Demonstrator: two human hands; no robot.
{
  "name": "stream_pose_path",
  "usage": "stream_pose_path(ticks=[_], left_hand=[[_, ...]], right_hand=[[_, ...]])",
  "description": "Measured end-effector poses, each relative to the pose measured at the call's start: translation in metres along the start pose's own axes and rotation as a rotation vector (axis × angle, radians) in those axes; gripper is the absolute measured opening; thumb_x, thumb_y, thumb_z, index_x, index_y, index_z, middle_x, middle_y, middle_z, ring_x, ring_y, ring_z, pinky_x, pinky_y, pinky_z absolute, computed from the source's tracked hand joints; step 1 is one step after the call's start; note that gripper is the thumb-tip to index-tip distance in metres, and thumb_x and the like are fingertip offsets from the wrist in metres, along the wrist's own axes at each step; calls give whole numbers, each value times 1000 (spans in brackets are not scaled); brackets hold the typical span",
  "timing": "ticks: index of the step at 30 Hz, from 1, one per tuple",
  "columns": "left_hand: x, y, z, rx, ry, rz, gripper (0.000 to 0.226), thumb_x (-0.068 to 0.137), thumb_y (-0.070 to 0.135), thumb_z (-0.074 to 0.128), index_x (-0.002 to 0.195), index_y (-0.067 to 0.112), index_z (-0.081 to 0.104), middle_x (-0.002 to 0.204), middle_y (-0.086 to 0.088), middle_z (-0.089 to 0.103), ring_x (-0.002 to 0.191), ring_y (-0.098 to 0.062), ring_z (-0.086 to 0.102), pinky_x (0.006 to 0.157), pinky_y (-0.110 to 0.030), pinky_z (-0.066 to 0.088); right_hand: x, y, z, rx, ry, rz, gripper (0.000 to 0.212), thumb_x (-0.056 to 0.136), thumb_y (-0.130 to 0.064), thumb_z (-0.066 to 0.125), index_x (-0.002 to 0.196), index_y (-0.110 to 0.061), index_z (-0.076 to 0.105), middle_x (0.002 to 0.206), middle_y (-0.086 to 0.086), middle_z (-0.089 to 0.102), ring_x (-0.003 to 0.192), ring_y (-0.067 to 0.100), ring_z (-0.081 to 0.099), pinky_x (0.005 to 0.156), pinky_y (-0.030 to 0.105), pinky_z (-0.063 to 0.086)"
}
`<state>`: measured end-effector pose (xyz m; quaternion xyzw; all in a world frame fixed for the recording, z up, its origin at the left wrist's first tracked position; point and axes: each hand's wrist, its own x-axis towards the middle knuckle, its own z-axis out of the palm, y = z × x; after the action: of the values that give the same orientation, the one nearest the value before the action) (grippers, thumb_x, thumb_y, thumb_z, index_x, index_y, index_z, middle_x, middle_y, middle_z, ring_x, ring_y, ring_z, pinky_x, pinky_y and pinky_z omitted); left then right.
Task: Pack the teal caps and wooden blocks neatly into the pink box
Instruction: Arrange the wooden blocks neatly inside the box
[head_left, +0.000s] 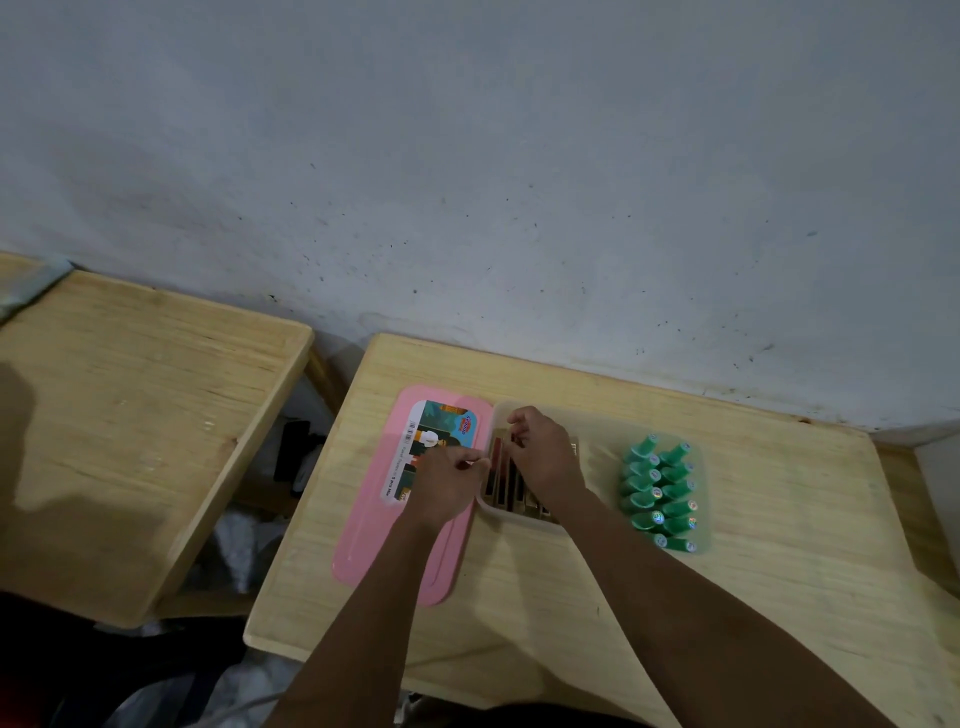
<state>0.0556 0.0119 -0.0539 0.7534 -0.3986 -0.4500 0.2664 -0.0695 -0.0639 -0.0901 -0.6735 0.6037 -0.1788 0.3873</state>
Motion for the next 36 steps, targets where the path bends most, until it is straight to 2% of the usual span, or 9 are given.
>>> stream_pose_path(ticks=[7, 12, 17, 22, 25, 28, 32, 34, 36], left_hand=[[2, -1, 0, -12, -23, -16, 33, 91, 21, 59, 121, 8, 62, 116, -12, 66, 105, -27, 64, 94, -42, 53], [5, -1, 1, 2, -36, -20, 33, 91, 23, 59, 121, 10, 62, 117, -11, 64, 103, -25, 63, 92, -40, 54], [5, -1, -1, 9, -45, -12, 31, 90, 23, 59, 118, 9, 64, 114, -13, 67, 103, -28, 63, 93, -45, 53], [5, -2, -1, 39, -38, -10, 32, 90, 26, 59, 118, 10, 64, 113, -12, 66, 104, -28, 63, 93, -45, 54], [4, 0, 0, 47, -37, 2, 32, 91, 25, 58, 118, 9, 64, 114, -12, 66, 105, -29, 63, 93, -46, 54], [3, 0, 0, 26, -30, 2, 31, 91, 23, 58, 118, 9, 64, 115, -13, 66, 105, -29, 63, 94, -47, 53], [3, -2, 1, -26, -22, -8, 31, 90, 21, 59, 118, 8, 65, 115, -13, 66, 107, -28, 62, 95, -47, 52], [3, -2, 1, -36, -26, -13, 31, 90, 21, 60, 117, 8, 65, 116, -13, 65, 107, -28, 61, 95, -47, 52], [3, -2, 1, -40, -28, -17, 31, 90, 21, 60, 117, 8, 65, 115, -13, 65, 107, -28, 61, 95, -47, 52]], right_hand=[[-16, 5, -43, -263, 124, -1, 15, 88, -30, 60, 102, -30, 64, 100, -12, 66, 90, 11, 63, 78, 32, 52], [-32, 19, -46, -542, -71, 153, 25, 83, -50, 60, 99, -31, 58, 92, -7, 68, 86, 16, 63, 71, 30, 49], [-35, 11, -36, -664, -17, 79, 33, 85, -46, 58, 109, -23, 59, 97, -1, 70, 89, 21, 67, 64, 30, 42], [-34, -9, -28, -793, -45, 73, 17, 90, -22, 56, 103, -16, 66, 97, 4, 71, 87, 22, 69, 62, 29, 43], [-35, -11, -27, -751, -49, 82, 18, 91, -15, 54, 103, -13, 67, 98, 5, 70, 89, 22, 69, 65, 30, 47], [-35, -1, -34, -553, -40, 134, 18, 90, -24, 56, 102, -13, 63, 98, 6, 69, 90, 24, 67, 70, 32, 48], [-37, 8, -41, -214, 13, 221, 35, 86, -43, 60, 72, -14, 74, 68, 2, 70, 65, 17, 66, 64, 29, 53], [-40, 12, -42, -190, 7, 213, 32, 85, -30, 61, 57, -15, 66, 61, -1, 66, 65, 17, 64, 69, 30, 54], [-43, 12, -42, -284, -46, 184, 23, 84, -18, 59, 61, -22, 58, 68, -2, 62, 71, 18, 61, 70, 30, 52]])
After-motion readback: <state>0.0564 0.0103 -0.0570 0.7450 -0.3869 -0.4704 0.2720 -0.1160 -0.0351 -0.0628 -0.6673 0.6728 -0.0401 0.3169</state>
